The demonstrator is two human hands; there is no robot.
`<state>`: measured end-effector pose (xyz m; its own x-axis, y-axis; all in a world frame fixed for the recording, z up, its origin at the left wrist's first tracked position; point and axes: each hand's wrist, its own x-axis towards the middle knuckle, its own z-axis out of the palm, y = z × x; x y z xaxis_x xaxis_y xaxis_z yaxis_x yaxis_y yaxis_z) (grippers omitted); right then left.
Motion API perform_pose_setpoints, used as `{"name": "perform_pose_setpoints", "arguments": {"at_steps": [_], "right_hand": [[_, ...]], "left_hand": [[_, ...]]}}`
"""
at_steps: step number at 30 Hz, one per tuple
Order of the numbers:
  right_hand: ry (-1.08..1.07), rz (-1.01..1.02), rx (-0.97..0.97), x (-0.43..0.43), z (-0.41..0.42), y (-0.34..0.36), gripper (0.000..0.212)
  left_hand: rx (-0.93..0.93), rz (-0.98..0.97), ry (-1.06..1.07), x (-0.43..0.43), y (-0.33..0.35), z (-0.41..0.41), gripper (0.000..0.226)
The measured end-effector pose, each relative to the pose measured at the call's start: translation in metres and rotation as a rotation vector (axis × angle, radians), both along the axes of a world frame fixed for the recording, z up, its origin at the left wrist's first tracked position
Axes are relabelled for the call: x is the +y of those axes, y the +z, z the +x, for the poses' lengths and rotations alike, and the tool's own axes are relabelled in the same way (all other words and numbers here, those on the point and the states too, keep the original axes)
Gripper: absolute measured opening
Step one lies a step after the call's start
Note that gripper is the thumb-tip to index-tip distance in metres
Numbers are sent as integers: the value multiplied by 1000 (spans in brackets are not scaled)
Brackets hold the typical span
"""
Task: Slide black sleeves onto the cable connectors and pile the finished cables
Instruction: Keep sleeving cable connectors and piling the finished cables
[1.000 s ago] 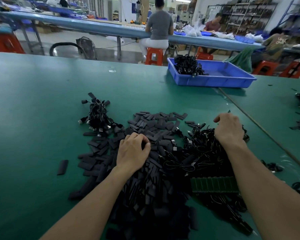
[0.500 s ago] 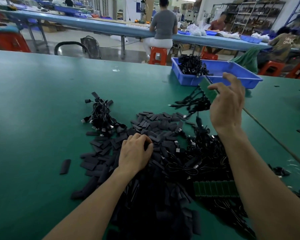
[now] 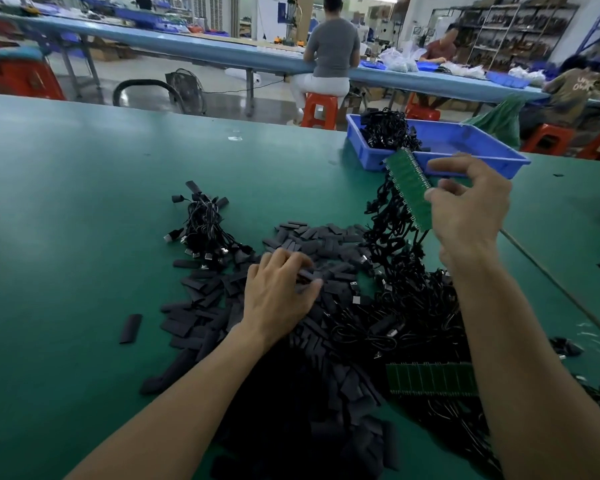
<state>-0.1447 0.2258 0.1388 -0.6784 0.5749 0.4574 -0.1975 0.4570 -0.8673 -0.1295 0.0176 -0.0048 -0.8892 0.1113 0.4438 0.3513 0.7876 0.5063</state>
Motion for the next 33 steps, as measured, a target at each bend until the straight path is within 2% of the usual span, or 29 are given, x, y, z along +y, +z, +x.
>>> {"name": "perform_pose_setpoints", "arguments": {"at_steps": [3,6,9,14,16,19,22,25,29,31,33], "right_hand": [[94,-196,-70,-10,1,-8,49],[205,-406,-115,-29,5,-19,41],[307,-487,-142,-44,10,-26,38],[540,-475,-211,-50,14,-26,18],[580,-474,-171,-49,14,-25,9],[413,-126,-73,-41,14,-25,5],[332,220,5,-33,19,-19,23],[328,424,17,-29,20,-4,31],[403,502,-29,-20,18,17,14],[358,668,-127,-15,15,21,8],[274,899,-261,-15,12,21,6]], "left_hand": [[106,49,-136,20,34,7,66],[59,116,-238,47,59,14,83],[18,241,-155,56,64,13,62],[154,373,-94,45,59,9,27],[188,519,-99,42,62,5,16],[174,704,-43,39,71,-1,14],[62,856,-72,39,83,-3,23],[-125,1081,-214,40,99,-3,18],[-489,1443,-417,46,102,-2,27],[-669,1514,-404,51,97,-3,22],[-773,1520,-392,57,86,-3,19]]}}
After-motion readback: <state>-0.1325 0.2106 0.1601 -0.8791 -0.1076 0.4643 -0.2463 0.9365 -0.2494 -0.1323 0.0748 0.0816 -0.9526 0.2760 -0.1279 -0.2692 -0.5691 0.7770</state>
